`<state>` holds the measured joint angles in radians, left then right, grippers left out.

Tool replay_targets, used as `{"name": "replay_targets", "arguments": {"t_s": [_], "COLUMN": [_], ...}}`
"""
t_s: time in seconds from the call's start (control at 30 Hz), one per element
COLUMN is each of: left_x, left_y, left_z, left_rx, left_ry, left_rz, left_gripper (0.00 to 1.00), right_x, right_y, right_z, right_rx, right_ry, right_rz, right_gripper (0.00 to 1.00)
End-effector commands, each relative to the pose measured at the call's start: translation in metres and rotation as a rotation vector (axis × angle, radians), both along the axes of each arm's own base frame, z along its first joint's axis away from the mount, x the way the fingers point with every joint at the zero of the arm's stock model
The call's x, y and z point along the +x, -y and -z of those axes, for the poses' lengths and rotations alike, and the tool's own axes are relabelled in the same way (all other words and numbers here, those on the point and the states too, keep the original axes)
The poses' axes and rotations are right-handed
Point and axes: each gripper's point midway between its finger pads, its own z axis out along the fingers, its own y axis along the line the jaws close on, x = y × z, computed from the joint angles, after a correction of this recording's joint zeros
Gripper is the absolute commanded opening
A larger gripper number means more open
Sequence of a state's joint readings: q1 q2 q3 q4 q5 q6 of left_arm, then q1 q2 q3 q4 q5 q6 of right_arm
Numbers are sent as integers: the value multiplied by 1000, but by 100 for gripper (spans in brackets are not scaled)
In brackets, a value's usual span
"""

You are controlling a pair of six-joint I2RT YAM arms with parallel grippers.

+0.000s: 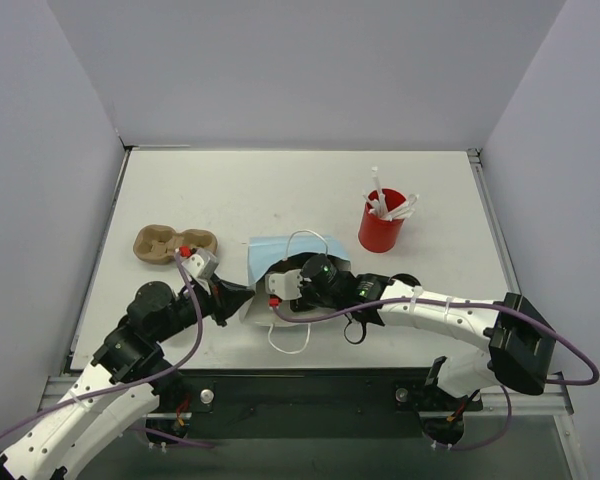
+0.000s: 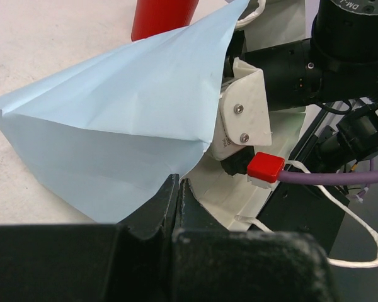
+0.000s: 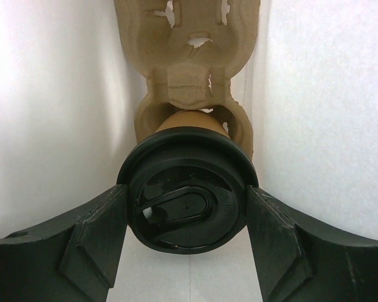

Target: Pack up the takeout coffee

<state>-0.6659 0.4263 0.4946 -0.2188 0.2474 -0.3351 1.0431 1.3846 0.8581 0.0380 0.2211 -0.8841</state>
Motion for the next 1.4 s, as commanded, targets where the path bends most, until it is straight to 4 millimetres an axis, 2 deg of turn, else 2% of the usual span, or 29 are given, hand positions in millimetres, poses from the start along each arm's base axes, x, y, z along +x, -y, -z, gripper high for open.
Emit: {"name": "replay_targets", "arguments": {"t_s": [0.0,0.13,0.43,0.67,0.9,1.07,1.17,1.2,1.3,1.37], "left_x": [0,2,8,8,6,9,12,12,14,14], "left_y": [3,3,4,3,0,0,-1,-1,0,-1], "left_z": [-16,-17,-19,-24,-22,-20,-21,-22,-21,-21], "left_rx": [-65,-78,-77,-73,-62,-57,-53,-54,-39,-27], "left_ry": [-28,-42,-43,-35,-48,-53,-55,-54,-59,-55], "left_rz": [-13,-26,-42,-48,-52,-64,-78,-81,-82,-79], "left_gripper": [0,0,0,0,0,0,0,0,0,0], "right_x": [-1,0,-8,-3,1,4,6,8,5,5], "right_y": [8,11,10,10,11,13,10,6,4,3], "right_z": [14,22,30,33,37,25,9,-1,-14,-19], "right_rx": [-7,-14,-46,-61,-50,-24,4,23,51,55], "right_ry": [-30,-47,-127,-143,-145,-123,-122,-121,-160,-173], "right_rz": [16,29,8,29,64,81,85,85,80,83], "right_gripper": [61,61,69,64,63,71,77,82,93,95]}}
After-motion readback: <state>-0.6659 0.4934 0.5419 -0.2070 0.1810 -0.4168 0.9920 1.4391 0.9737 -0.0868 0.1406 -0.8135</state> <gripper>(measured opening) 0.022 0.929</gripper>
